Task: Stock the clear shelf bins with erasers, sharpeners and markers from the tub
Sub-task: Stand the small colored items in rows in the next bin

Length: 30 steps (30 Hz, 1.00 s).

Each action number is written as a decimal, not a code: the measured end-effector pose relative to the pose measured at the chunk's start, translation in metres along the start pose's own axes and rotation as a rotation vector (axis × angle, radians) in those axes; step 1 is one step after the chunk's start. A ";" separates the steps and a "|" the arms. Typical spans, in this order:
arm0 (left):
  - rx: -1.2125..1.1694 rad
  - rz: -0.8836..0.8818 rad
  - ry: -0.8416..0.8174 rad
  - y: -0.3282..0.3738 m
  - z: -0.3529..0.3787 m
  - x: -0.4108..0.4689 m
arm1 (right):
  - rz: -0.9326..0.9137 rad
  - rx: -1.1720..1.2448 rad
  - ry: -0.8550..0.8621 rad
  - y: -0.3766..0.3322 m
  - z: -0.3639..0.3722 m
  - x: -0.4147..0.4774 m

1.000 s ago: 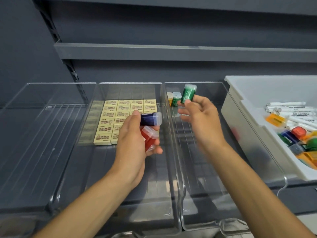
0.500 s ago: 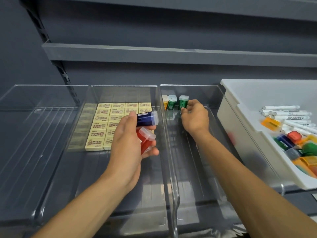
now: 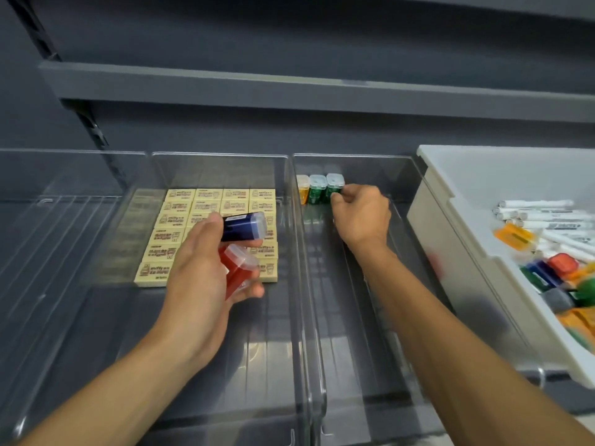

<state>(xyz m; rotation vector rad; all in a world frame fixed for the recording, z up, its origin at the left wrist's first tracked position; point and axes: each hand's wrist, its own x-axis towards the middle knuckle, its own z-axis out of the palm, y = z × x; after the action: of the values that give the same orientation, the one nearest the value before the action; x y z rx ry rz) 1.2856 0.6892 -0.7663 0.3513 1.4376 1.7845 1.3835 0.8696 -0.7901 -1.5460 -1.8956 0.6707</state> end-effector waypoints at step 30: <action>0.071 0.023 -0.115 0.030 -0.014 -0.038 | -0.318 0.377 -0.381 -0.070 -0.052 -0.126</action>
<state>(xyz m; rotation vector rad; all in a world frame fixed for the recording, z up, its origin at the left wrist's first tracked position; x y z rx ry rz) 1.2887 0.6512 -0.7340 0.5019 1.4229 1.7060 1.3914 0.7335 -0.7214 -0.9030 -2.0713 1.1562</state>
